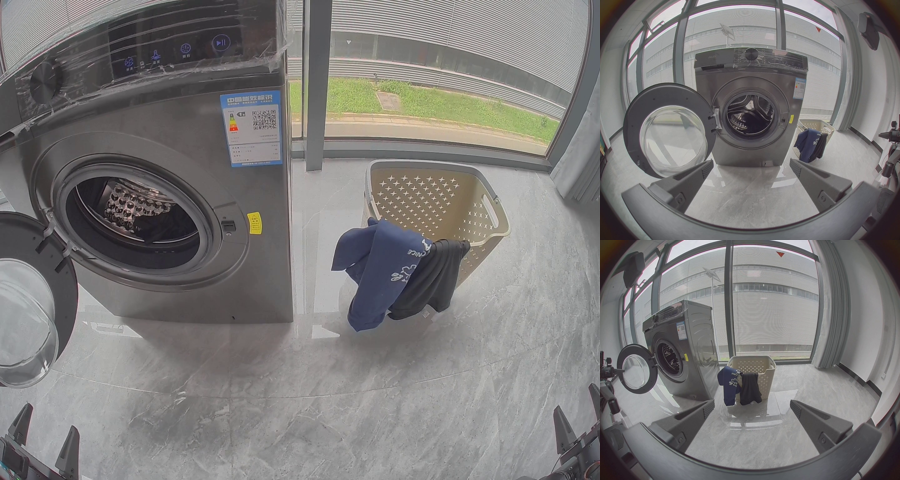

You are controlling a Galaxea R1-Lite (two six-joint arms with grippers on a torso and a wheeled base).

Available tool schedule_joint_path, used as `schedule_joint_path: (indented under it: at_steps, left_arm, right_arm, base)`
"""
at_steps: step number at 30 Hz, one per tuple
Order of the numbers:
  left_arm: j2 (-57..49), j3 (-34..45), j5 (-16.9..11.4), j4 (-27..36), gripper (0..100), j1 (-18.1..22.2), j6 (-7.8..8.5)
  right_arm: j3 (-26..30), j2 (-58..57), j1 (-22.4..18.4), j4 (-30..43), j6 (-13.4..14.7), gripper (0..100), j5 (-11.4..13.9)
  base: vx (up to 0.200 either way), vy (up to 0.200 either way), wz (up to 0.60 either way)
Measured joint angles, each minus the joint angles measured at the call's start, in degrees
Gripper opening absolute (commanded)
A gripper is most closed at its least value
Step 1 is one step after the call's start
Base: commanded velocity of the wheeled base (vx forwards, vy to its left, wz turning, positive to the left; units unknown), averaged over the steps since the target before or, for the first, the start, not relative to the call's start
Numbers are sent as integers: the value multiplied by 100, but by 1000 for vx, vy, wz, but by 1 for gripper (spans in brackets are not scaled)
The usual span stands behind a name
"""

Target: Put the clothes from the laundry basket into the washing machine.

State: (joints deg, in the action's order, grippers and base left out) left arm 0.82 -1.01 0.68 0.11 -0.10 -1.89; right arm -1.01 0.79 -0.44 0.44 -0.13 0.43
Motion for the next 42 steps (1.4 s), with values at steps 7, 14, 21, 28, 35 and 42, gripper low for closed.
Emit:
schedule_joint_path:
  at_steps: [7,14,21,28,35,42]
  left_arm:
    - [0,0,-6,-1,100,0,15]
    - [4,0,-6,-4,100,0,22]
    - [4,0,-2,-9,100,0,20]
    - [6,0,-2,-11,100,5,9]
    - [6,0,0,-13,100,0,1]
    - [9,0,-2,-9,100,0,4]
  right_arm:
    - [0,2,0,-4,-2,100,0]
    - [0,5,0,2,-2,100,0]
    - [0,6,-5,0,-2,100,0]
    - [0,6,0,0,-2,100,0]
    - [0,9,0,2,-2,100,0]
    - [0,9,0,0,-2,100,0]
  base:
    - [57,0,0]
    - [0,-86,0]
    - [0,-200,0]
    - [0,-200,0]
    - [0,-114,0]
    - [0,-29,0]
